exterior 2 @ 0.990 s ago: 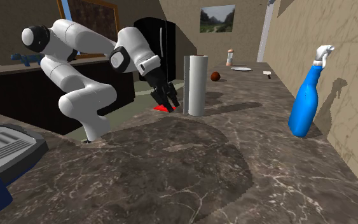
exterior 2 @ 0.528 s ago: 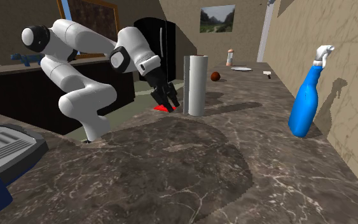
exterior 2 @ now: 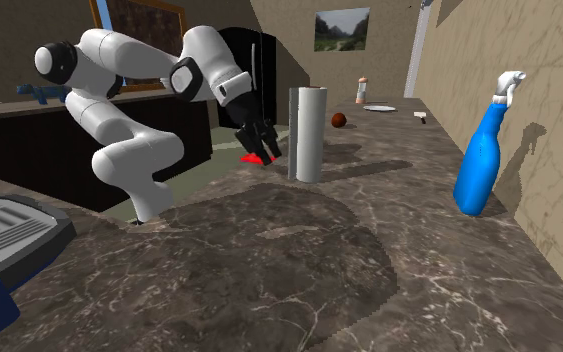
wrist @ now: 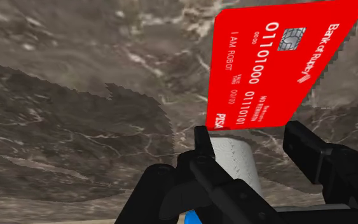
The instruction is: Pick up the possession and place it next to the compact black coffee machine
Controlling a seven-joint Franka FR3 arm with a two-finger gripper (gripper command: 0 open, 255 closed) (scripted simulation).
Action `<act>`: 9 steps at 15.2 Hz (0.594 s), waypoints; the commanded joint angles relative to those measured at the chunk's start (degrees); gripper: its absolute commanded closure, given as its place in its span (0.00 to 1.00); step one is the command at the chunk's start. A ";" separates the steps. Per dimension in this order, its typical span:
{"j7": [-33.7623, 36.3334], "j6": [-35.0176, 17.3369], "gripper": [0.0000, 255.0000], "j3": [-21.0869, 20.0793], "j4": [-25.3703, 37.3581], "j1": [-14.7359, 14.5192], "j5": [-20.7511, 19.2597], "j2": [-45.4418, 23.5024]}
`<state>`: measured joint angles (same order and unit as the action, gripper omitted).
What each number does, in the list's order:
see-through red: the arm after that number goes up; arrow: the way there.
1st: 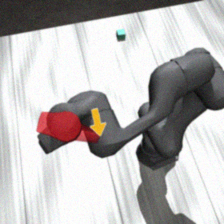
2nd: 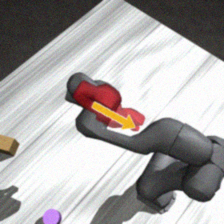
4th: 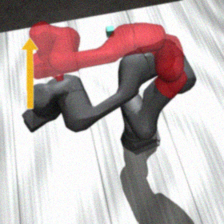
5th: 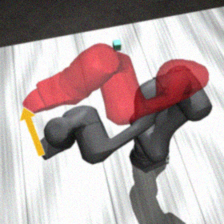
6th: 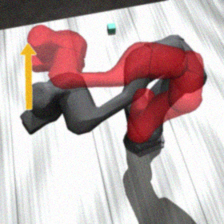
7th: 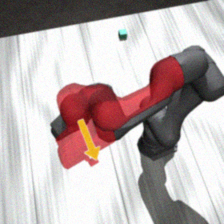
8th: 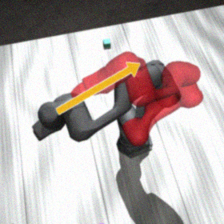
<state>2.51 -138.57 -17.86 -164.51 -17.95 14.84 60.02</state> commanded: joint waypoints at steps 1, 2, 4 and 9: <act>0.01 1.82 1.00 0.33 1.48 0.27 -0.38 0.34; -0.02 2.61 1.00 0.52 2.21 0.42 -0.56 0.41; -0.08 4.16 1.00 0.89 3.70 0.72 -0.92 0.49; -0.19 7.86 1.00 1.75 7.56 1.41 -1.77 0.38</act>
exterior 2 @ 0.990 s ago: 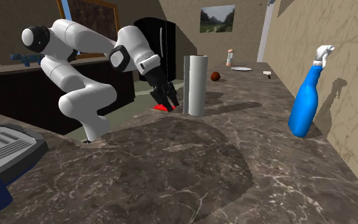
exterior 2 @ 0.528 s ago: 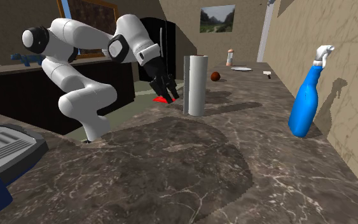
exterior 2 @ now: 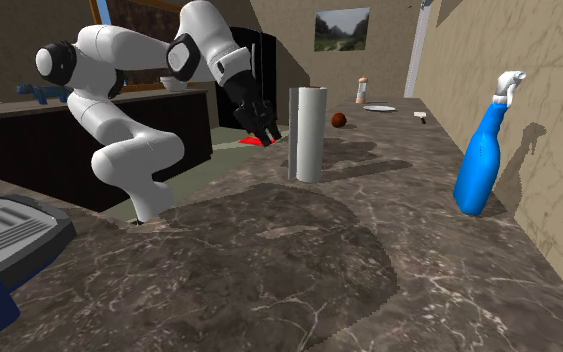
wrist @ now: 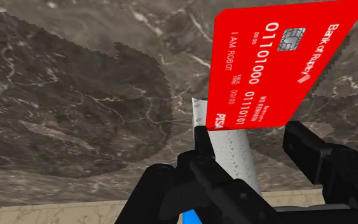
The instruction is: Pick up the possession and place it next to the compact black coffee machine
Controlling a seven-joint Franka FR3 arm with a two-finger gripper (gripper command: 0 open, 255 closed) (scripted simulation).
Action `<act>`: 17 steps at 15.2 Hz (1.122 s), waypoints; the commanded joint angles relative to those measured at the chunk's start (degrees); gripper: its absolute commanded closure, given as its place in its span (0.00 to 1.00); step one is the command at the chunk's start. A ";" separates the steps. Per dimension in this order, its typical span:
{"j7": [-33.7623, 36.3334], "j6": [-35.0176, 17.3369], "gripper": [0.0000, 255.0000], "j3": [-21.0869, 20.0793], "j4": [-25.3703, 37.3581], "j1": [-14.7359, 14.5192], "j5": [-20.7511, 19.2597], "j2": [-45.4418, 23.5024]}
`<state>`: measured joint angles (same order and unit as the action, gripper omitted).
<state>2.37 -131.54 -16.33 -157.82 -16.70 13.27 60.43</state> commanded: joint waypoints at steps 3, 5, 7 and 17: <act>-0.10 2.96 1.00 0.69 3.26 0.55 -0.67 -0.29; -0.12 4.33 1.00 0.99 4.90 0.80 -0.98 -0.54; -0.14 5.69 1.00 1.28 6.56 1.04 -1.27 -0.84; -0.16 12.18 1.00 2.53 15.26 2.13 -2.59 -3.01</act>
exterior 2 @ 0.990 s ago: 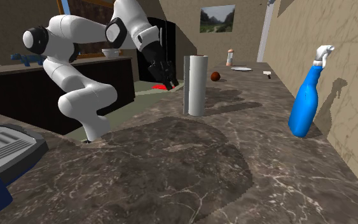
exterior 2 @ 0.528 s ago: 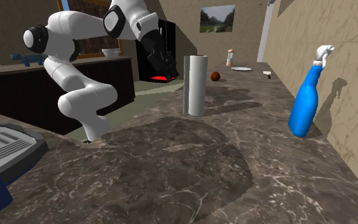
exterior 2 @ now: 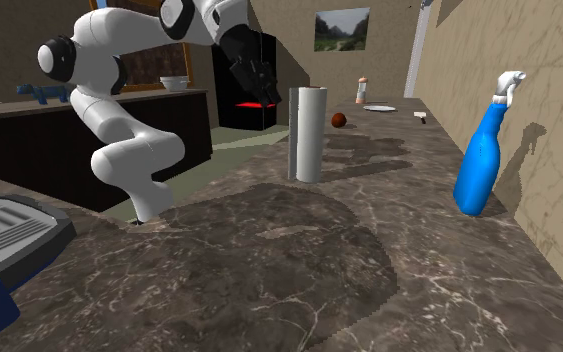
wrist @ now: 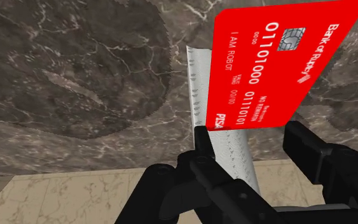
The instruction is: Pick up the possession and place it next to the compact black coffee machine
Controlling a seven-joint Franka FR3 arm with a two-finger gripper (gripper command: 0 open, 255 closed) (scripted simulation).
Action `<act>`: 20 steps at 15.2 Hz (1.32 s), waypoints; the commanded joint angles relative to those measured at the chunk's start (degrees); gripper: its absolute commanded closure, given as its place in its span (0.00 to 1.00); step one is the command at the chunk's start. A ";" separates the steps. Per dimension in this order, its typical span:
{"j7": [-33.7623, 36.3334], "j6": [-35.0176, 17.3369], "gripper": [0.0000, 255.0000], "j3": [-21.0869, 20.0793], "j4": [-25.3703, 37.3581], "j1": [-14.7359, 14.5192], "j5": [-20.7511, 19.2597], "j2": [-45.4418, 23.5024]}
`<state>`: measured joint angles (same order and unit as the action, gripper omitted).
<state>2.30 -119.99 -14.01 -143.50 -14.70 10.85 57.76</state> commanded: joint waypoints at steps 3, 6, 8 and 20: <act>-0.07 2.51 1.00 0.52 3.68 0.44 -0.51 -1.19; -0.05 4.39 1.00 0.81 6.49 0.72 -0.85 -2.12; -0.02 5.63 1.00 0.98 8.40 0.90 -1.06 -2.79; 0.22 13.09 1.00 1.80 20.55 1.93 -2.23 -7.47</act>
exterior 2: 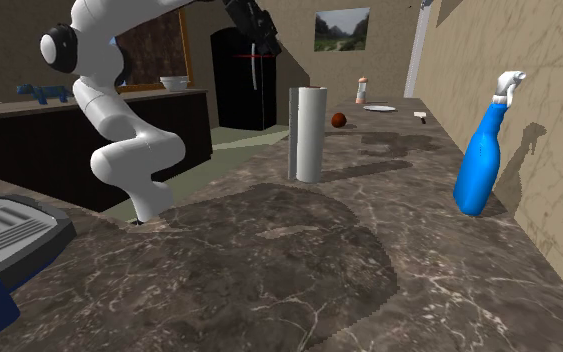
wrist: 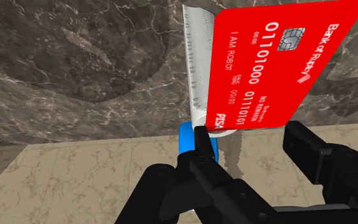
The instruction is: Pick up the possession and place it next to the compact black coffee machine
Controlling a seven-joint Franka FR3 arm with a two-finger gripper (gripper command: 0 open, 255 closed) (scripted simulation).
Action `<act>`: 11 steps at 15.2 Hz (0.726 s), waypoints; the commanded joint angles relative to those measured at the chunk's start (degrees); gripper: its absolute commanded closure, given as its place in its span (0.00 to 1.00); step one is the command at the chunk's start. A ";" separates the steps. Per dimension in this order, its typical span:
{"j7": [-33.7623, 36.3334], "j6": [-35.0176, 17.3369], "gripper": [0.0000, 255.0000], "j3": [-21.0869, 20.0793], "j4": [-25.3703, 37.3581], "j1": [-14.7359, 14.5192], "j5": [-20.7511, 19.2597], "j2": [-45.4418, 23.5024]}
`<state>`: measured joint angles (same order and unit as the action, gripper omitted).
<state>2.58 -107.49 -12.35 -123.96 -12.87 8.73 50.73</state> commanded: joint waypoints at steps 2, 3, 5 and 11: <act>-0.01 1.86 1.00 0.24 3.17 0.26 -0.30 -1.33; 0.02 2.49 1.00 0.28 4.26 0.34 -0.39 -1.80; 0.09 3.77 1.00 0.35 6.49 0.50 -0.56 -2.74; 0.32 7.68 1.00 0.50 13.47 0.98 -1.07 -5.81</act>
<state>2.95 -100.56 -11.98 -111.68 -11.97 7.77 45.39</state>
